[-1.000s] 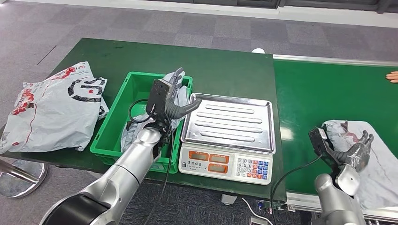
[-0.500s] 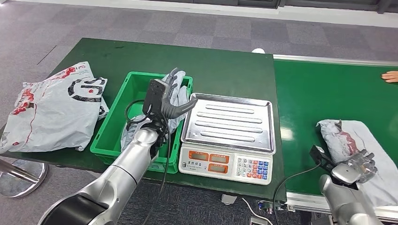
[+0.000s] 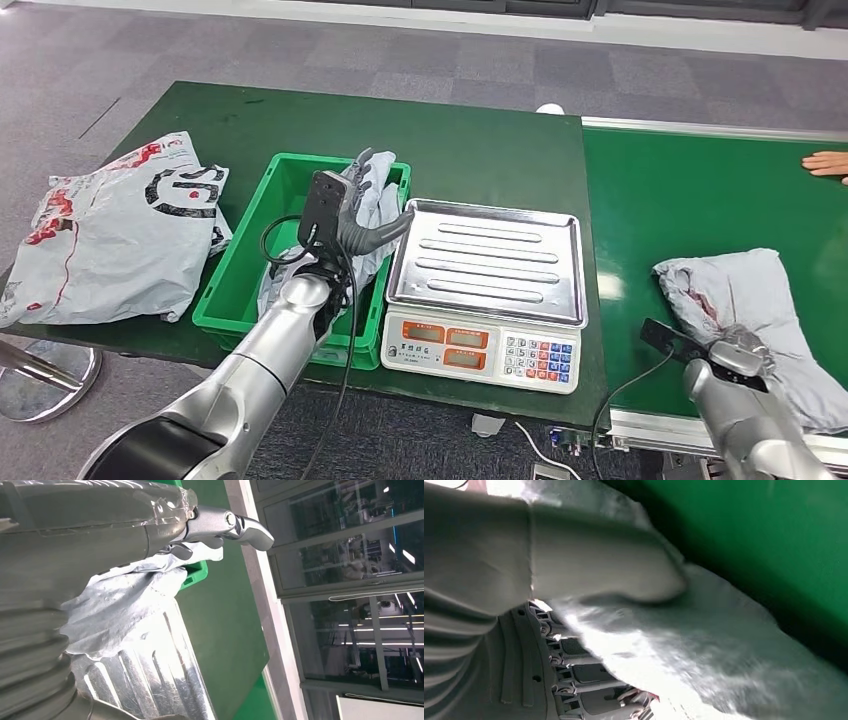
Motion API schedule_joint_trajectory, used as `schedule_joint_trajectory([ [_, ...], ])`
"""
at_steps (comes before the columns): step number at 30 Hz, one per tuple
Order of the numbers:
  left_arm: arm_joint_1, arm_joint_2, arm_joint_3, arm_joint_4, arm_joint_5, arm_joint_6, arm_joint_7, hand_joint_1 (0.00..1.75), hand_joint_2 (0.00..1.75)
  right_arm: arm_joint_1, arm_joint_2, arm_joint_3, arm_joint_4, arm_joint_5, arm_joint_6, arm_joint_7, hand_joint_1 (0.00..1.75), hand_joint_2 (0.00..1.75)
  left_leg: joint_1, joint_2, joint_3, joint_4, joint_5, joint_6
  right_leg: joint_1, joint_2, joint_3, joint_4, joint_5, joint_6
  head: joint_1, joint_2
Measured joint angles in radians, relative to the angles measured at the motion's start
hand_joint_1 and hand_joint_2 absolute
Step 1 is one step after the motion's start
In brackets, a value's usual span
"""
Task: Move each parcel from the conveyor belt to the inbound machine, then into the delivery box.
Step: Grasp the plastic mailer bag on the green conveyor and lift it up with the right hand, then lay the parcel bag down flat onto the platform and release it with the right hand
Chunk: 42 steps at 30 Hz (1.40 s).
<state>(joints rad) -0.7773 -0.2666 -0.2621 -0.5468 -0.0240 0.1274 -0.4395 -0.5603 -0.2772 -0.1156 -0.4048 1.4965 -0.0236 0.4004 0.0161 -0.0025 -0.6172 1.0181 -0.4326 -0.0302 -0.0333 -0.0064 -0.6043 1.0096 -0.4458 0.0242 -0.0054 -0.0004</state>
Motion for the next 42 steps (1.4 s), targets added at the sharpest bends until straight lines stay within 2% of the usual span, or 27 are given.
schedule_joint_trajectory([
  [6,0.006,0.001,0.004,0.000,-0.012,0.008,0.001,0.00,1.75,-0.006,0.016,0.000,0.000,0.004,0.000,0.021,1.75,1.75,0.000,0.000,0.001,0.000,0.000,0.000,0.000,0.000,0.001,0.000,0.000,0.000,0.000,0.000],
  [8,0.007,0.001,0.006,-0.001,-0.016,0.010,0.002,0.00,1.75,-0.008,0.027,-0.001,0.000,0.004,-0.029,0.025,1.75,1.75,0.000,0.000,0.001,0.000,0.000,0.000,0.000,0.000,0.001,0.000,0.000,0.000,0.000,0.000],
  [12,0.016,0.002,0.016,-0.014,-0.029,0.015,0.003,0.00,1.75,-0.010,0.060,-0.005,-0.019,0.002,-0.192,-0.001,1.75,1.75,0.000,0.003,0.001,0.000,0.000,0.000,0.000,0.003,0.000,0.000,0.001,0.000,0.000,0.000],
  [16,0.034,0.003,0.026,-0.041,-0.071,0.029,0.003,0.00,1.75,0.000,0.103,-0.011,-0.127,0.004,-0.342,-0.069,1.75,1.75,0.000,0.003,0.001,-0.001,0.000,0.000,0.000,0.004,-0.001,0.000,0.001,0.000,0.000,0.000],
  [23,0.045,0.007,0.040,-0.069,-0.096,0.032,0.006,0.00,1.75,0.031,0.134,-0.014,-0.316,-0.022,-0.404,-0.132,1.75,1.75,0.000,0.001,-0.001,0.000,0.000,0.000,0.000,0.001,-0.001,0.000,0.000,0.000,0.000,0.000],
  [31,0.044,0.009,0.041,-0.072,-0.132,0.044,0.007,0.00,1.75,0.117,0.130,-0.013,-0.563,-0.223,-0.610,-0.263,1.75,1.75,-0.001,0.000,-0.001,0.000,0.000,0.000,-0.001,0.000,-0.002,0.000,0.000,0.000,0.000,0.000],
  [36,0.036,0.003,0.041,-0.067,-0.137,0.055,0.005,0.00,1.75,0.141,0.131,0.018,-0.721,-0.279,-0.608,-0.322,1.75,1.75,-0.001,0.001,-0.001,-0.001,0.000,0.000,0.000,0.002,-0.002,0.000,0.000,0.000,0.000,0.000],
  [42,0.014,0.001,0.041,-0.054,-0.138,0.062,-0.004,0.00,1.75,0.112,0.144,0.145,-0.779,-0.326,-0.556,-0.349,1.75,1.75,0.000,0.002,-0.001,-0.001,0.001,0.000,0.000,0.002,-0.002,0.000,0.000,0.000,0.000,0.000],
])
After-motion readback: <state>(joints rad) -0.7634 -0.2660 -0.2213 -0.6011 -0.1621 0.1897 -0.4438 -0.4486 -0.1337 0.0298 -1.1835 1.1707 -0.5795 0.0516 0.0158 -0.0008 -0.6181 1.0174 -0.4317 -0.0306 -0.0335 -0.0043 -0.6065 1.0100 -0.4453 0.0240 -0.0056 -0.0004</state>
